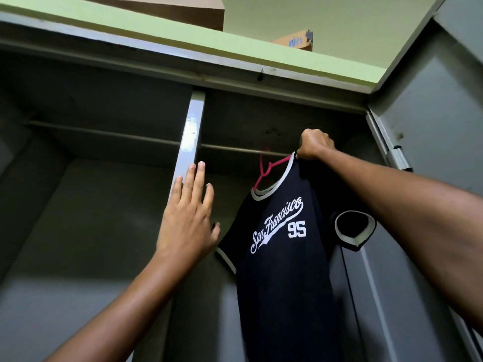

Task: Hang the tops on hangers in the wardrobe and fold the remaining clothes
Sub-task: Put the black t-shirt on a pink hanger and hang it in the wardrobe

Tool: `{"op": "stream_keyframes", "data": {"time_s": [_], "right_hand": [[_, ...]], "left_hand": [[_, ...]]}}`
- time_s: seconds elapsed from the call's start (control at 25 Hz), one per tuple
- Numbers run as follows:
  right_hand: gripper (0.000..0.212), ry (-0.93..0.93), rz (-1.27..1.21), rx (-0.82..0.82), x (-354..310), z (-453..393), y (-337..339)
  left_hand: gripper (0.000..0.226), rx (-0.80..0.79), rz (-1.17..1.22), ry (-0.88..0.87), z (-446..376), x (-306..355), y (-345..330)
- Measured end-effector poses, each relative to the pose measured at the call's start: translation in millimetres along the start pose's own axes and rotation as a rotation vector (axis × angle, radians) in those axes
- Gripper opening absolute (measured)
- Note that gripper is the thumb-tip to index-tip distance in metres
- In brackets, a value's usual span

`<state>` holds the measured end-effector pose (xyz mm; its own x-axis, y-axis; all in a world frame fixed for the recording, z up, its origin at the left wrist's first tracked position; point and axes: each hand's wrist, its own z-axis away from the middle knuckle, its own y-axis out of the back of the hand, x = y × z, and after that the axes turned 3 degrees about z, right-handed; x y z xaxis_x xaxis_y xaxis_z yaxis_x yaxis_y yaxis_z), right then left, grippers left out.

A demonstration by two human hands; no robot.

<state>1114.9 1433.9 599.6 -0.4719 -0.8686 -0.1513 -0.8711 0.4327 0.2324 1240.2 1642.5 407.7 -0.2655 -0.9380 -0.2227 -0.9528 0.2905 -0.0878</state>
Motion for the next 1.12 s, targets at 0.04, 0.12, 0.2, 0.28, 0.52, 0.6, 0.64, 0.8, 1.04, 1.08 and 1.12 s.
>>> {"op": "stream_keyframes", "data": {"time_s": [0.04,0.12,0.2,0.28,0.52,0.6,0.64,0.8,1.04,1.08,1.12], "right_hand": [[0.028,-0.001,0.004,0.004,0,0,3],[0.030,-0.011,0.007,0.010,4,1,9],[0.029,-0.034,0.010,0.022,12,4,14],[0.027,-0.066,0.018,0.043,20,9,18],[0.016,-0.115,0.092,0.074,42,24,14],[0.014,-0.129,0.129,0.081,49,29,9],[0.015,-0.142,0.148,0.083,54,31,6],[0.013,-0.171,0.213,0.085,72,40,-4],[0.014,-0.137,0.296,0.080,85,43,-10],[0.015,-0.146,0.299,0.078,88,42,-11],[0.016,-0.154,0.302,0.075,90,41,-11]], "left_hand": [[0.077,0.016,-0.003,0.019,0,1,1],[0.077,0.041,-0.013,0.036,0,1,3],[0.078,0.020,-0.012,0.024,0,2,3],[0.080,0.028,0.006,0.032,0,1,4],[0.081,-0.018,0.044,0.065,-2,-2,7],[0.082,-0.045,0.050,0.074,-1,-2,7],[0.083,-0.044,0.059,0.071,-2,-2,6],[0.082,-0.035,0.045,0.061,-2,-2,6],[0.078,-0.026,0.024,0.061,-1,0,8],[0.078,-0.038,0.023,0.064,-1,0,8],[0.078,-0.049,0.023,0.067,-2,0,9]]}}
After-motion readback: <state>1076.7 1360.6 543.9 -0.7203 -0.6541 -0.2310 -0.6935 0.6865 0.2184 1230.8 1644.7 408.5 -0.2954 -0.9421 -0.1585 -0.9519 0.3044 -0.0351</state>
